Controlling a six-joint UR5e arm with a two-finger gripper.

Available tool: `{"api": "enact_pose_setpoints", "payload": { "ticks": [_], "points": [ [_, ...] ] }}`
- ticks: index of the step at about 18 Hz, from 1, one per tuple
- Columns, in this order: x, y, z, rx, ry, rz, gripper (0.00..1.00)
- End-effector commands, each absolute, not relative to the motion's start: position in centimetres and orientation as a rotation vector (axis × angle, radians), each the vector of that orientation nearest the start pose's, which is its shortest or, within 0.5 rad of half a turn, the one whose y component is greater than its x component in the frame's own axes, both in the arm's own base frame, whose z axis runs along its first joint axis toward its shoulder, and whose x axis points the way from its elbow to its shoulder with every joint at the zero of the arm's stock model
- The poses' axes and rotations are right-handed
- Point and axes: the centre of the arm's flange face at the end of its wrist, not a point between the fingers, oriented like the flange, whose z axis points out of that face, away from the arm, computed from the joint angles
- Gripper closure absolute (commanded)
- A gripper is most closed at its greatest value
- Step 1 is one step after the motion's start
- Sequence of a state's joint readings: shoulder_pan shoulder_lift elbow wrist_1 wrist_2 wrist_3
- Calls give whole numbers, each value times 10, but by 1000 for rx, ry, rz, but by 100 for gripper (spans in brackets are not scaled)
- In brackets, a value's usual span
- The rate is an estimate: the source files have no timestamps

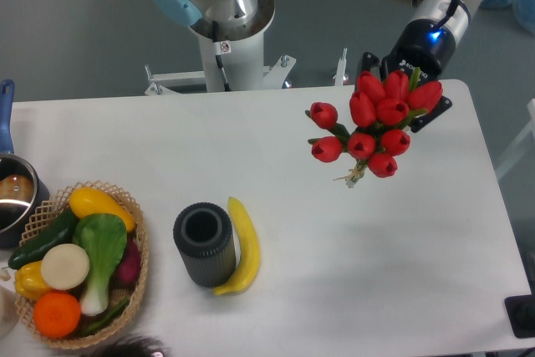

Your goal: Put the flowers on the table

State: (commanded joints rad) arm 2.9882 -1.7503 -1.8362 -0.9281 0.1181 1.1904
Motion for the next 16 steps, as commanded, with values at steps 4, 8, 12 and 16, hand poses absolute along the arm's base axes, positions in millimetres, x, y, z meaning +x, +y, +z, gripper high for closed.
{"api": "enact_pose_setpoints", "payload": {
  "ticks": [4,8,12,16],
  "points": [
    [-492,310,427,-1700,-66,-244,55],
    [-490,307,427,-1699,-74,-242,55],
    [-487,308,427,-1700,-75,-248,55],
    [-479,311,430,-1803,-71,-206,55]
  ]
}}
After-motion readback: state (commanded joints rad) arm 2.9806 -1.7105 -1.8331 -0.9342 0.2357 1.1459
